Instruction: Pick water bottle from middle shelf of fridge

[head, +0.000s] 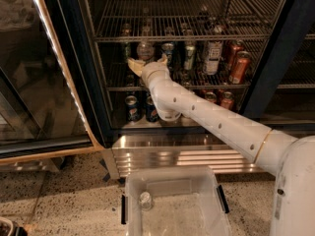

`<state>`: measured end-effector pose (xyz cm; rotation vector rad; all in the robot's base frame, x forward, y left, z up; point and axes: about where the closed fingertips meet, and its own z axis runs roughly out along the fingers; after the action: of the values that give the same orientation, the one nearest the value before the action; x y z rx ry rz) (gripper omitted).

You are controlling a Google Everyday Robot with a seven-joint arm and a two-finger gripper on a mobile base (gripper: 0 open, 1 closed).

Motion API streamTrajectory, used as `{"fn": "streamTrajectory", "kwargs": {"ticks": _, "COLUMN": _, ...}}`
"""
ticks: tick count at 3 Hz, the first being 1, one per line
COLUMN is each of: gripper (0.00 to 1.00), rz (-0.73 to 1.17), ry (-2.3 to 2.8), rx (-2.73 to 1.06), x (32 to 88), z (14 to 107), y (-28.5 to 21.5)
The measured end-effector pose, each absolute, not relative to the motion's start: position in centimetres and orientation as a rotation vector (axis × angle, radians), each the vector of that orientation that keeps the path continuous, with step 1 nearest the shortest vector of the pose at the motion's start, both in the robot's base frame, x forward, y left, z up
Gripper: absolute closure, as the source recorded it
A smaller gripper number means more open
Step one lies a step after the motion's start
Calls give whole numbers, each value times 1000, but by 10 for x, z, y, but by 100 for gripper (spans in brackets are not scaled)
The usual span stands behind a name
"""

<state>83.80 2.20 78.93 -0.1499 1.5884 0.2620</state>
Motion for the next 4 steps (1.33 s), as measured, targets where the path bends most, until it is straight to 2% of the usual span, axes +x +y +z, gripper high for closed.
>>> {"fn": "streamTrajectory", "kwargs": {"ticks": 4, "gripper": 23, "rz": 205, "ry": 1633, "rx": -119, "x": 850, "z": 786, "y": 32}}
